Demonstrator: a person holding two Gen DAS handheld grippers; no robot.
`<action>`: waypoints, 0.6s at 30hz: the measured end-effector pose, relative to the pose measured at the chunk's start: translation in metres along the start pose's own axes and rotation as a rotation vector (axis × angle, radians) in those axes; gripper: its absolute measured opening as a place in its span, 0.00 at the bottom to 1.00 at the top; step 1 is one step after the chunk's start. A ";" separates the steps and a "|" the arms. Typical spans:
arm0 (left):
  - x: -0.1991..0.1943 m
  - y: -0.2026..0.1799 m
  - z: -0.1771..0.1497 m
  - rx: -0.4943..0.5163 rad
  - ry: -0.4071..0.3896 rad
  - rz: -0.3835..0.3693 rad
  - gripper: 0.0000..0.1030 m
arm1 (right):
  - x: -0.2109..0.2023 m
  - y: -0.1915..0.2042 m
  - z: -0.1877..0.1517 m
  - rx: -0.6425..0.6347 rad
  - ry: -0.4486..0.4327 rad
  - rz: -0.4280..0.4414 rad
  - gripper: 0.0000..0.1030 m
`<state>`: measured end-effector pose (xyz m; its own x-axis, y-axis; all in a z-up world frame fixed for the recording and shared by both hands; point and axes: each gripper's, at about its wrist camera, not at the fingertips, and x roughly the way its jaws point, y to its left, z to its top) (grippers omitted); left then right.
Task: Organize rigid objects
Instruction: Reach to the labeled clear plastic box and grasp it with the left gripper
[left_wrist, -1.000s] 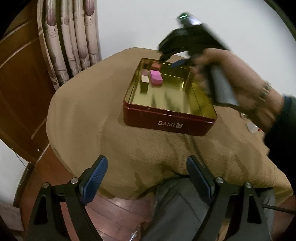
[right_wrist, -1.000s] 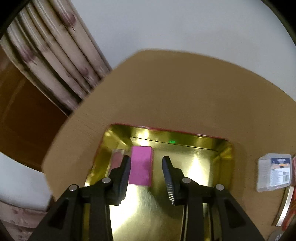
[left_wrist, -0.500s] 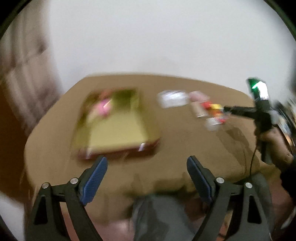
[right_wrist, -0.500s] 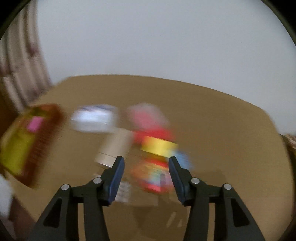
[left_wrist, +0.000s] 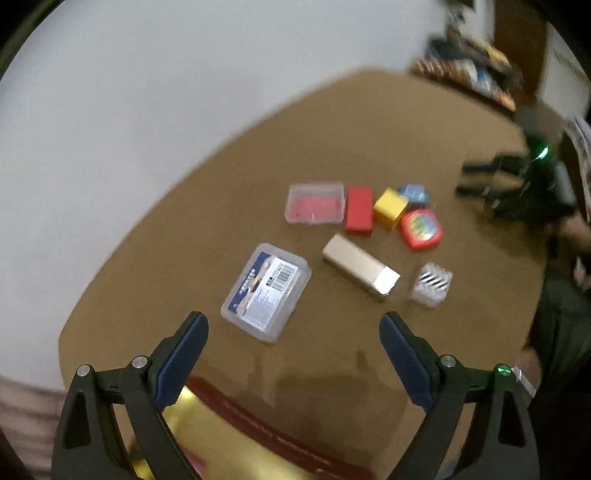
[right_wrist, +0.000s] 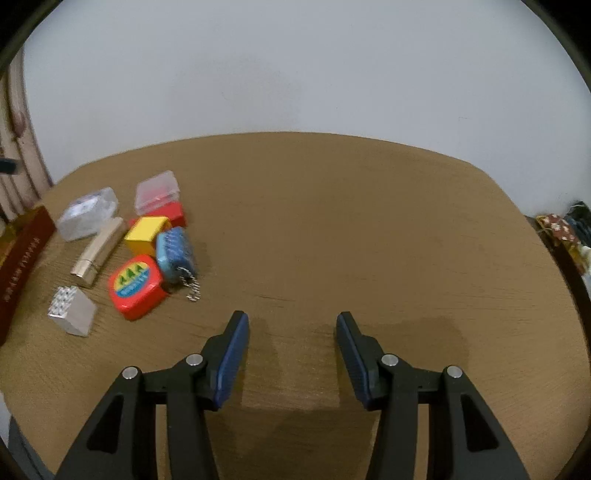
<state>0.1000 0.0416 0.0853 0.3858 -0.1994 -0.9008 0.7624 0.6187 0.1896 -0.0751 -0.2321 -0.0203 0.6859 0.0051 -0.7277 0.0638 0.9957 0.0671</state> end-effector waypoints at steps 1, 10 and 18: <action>0.012 0.001 0.002 0.023 0.029 -0.027 0.89 | -0.001 0.001 -0.002 0.004 0.004 0.003 0.49; 0.082 0.024 0.019 0.118 0.152 -0.187 0.85 | 0.010 -0.005 -0.002 0.048 0.027 0.063 0.52; 0.117 0.045 0.009 0.052 0.200 -0.265 0.56 | 0.014 -0.001 -0.004 0.029 0.038 0.054 0.55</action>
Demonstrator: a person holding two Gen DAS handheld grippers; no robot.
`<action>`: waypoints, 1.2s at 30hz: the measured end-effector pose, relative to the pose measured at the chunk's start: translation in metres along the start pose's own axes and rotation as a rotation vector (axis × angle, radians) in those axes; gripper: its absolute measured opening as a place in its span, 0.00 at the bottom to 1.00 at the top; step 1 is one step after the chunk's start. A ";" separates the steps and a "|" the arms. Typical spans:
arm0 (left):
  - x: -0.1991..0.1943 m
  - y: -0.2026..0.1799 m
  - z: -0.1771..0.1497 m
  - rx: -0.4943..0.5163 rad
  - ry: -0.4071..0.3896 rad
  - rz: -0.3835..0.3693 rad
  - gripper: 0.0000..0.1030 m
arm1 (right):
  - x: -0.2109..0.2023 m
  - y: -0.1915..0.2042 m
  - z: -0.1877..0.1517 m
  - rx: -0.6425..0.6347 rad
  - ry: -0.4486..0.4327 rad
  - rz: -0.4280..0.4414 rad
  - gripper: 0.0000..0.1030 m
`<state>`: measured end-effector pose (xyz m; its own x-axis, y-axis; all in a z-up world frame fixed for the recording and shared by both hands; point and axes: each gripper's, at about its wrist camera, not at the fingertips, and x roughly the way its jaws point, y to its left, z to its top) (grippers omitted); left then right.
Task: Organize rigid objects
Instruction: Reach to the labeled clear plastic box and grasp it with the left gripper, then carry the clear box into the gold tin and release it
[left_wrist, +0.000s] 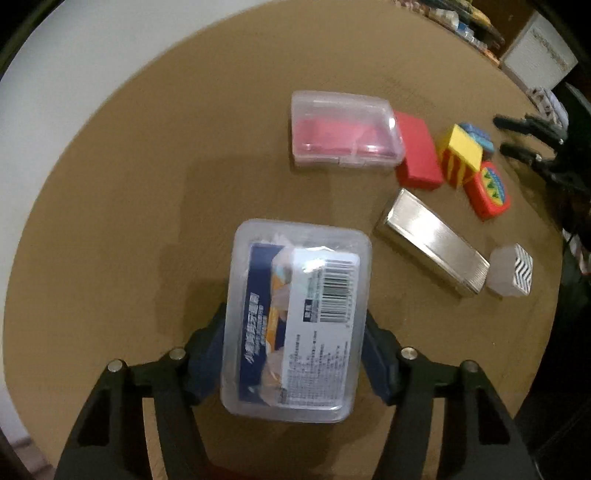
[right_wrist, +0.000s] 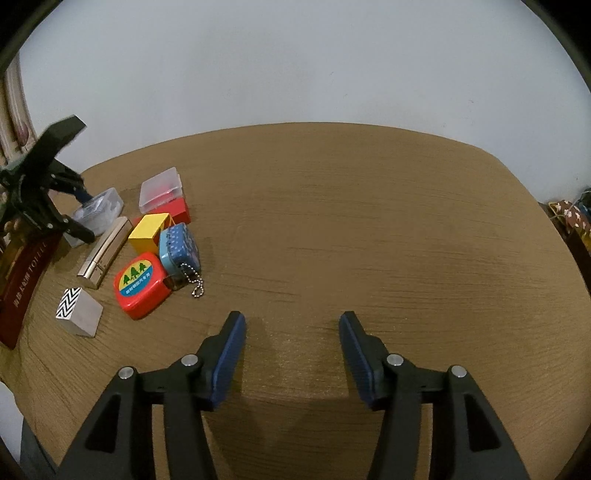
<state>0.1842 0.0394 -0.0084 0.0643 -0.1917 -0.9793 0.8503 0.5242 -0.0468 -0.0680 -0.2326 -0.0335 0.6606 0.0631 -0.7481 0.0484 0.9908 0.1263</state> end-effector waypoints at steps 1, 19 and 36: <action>-0.001 -0.002 -0.001 -0.001 -0.004 -0.005 0.56 | -0.001 -0.001 0.000 -0.001 0.001 0.003 0.56; -0.174 -0.021 -0.181 -0.915 -0.229 0.218 0.56 | 0.001 0.002 -0.003 -0.014 0.008 0.035 0.66; -0.074 0.025 -0.192 -1.089 -0.157 0.313 0.56 | 0.002 0.011 -0.004 -0.069 0.023 -0.011 0.68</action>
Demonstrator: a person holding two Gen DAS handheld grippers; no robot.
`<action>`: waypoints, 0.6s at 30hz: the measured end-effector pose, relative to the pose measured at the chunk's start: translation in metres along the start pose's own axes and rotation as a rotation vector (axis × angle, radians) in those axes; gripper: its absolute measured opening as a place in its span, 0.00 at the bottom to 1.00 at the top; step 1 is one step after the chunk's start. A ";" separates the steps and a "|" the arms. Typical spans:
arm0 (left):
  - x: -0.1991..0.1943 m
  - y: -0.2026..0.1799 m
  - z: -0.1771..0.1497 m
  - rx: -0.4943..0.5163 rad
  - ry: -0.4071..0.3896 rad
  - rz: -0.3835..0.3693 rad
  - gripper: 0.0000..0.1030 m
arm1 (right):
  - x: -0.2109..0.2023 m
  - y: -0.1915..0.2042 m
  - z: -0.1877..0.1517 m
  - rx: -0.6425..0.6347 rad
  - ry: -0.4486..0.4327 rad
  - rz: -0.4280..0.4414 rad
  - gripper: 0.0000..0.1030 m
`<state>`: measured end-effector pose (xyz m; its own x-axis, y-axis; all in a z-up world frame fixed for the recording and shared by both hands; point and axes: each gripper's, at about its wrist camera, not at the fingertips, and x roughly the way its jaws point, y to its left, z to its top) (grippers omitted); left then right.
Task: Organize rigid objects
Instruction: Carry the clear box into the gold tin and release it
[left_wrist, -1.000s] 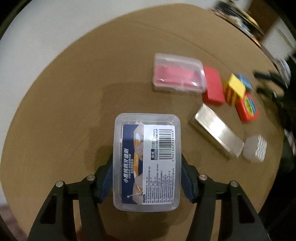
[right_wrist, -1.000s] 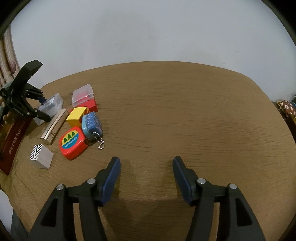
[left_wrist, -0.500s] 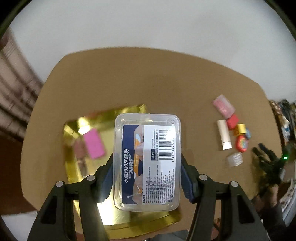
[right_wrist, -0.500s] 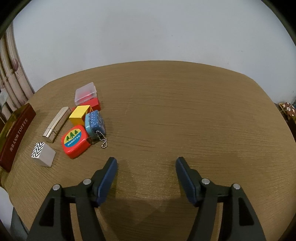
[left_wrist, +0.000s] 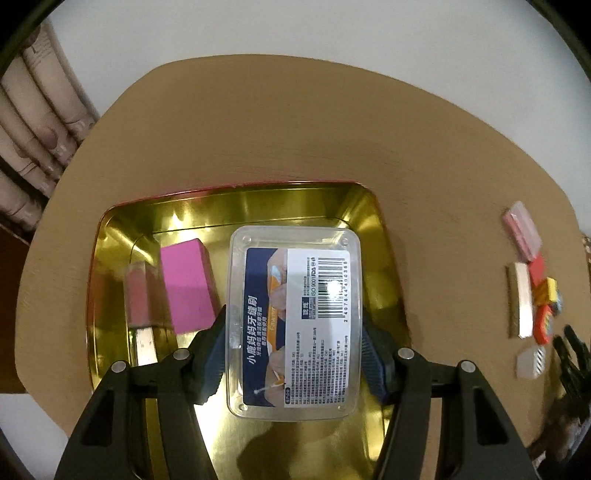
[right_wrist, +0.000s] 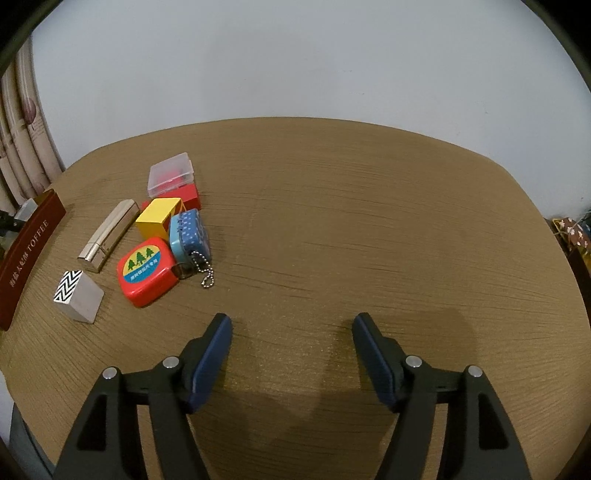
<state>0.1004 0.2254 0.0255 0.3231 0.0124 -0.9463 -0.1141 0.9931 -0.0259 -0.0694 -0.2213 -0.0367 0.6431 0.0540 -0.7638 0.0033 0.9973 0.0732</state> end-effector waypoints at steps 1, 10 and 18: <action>0.004 -0.002 0.002 0.001 -0.004 0.020 0.56 | 0.000 0.000 0.000 -0.001 0.000 -0.001 0.68; 0.006 -0.011 0.007 -0.005 -0.015 0.046 0.64 | 0.000 -0.002 0.000 0.010 -0.003 0.014 0.68; -0.055 -0.002 -0.014 -0.076 -0.160 0.020 0.70 | -0.008 -0.013 0.007 0.063 -0.021 0.085 0.68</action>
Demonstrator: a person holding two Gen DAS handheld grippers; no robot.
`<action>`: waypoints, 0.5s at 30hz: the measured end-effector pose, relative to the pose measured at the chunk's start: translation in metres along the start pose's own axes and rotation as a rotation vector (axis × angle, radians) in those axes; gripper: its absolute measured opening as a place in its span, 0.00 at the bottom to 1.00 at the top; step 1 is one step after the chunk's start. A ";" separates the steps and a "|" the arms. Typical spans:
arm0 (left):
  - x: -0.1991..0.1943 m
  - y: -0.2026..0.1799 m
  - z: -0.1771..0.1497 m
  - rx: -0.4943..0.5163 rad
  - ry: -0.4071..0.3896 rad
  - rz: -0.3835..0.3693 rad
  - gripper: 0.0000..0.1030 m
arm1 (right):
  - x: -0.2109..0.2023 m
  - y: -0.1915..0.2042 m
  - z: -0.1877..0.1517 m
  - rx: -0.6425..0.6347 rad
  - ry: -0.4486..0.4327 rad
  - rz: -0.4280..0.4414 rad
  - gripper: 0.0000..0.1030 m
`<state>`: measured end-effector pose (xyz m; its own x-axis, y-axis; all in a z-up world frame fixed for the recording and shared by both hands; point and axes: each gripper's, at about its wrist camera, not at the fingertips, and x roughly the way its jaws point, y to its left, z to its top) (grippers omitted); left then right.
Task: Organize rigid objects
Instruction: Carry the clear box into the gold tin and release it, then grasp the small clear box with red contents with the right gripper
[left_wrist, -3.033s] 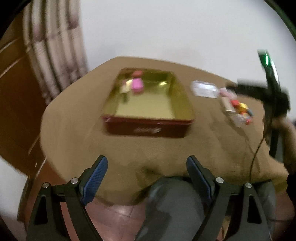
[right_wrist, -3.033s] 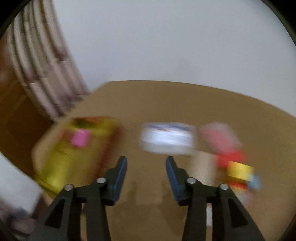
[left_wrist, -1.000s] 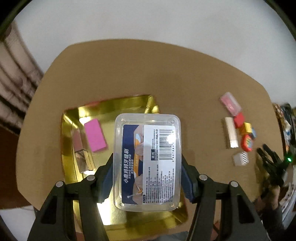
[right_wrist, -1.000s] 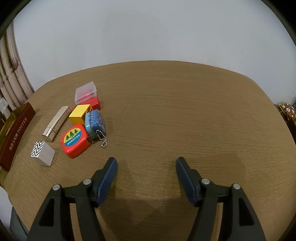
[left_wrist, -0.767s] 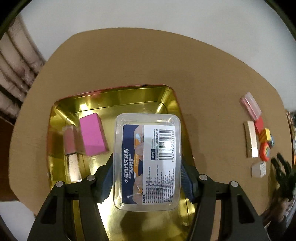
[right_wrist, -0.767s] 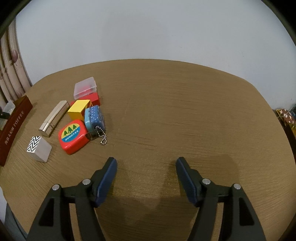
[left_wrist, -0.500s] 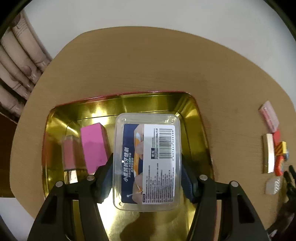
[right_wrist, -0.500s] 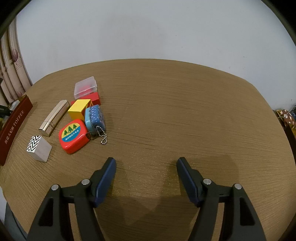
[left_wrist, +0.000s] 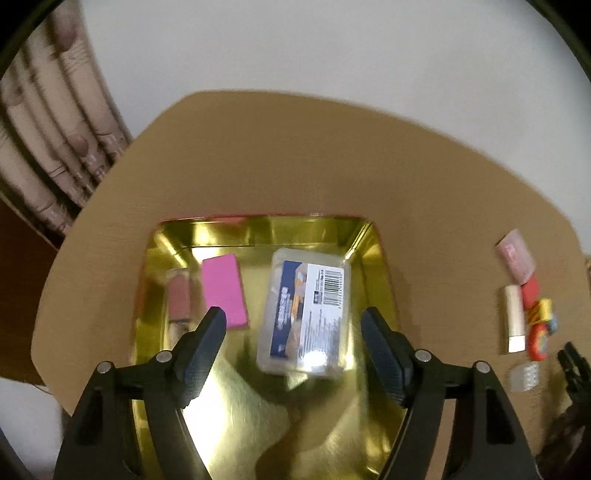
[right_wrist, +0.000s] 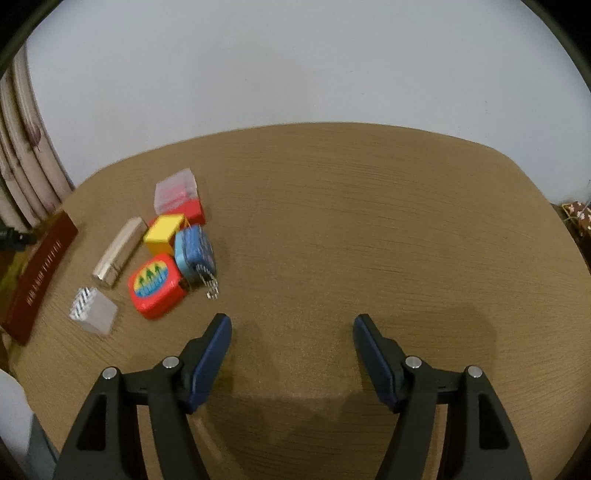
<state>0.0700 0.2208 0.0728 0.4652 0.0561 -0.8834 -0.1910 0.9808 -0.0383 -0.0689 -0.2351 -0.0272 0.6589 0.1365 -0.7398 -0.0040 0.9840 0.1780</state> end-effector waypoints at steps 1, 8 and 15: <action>-0.009 0.003 -0.006 -0.023 -0.019 -0.015 0.70 | -0.002 0.003 0.008 -0.011 0.001 0.024 0.68; -0.078 -0.003 -0.087 -0.044 -0.155 -0.046 0.83 | 0.012 0.080 0.111 -0.234 0.138 0.232 0.69; -0.100 -0.006 -0.161 -0.055 -0.174 -0.050 0.83 | 0.089 0.129 0.166 -0.299 0.329 0.215 0.69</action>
<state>-0.1147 0.1793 0.0863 0.6166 0.0436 -0.7861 -0.2084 0.9719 -0.1095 0.1146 -0.1149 0.0378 0.3473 0.3215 -0.8809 -0.3614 0.9127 0.1906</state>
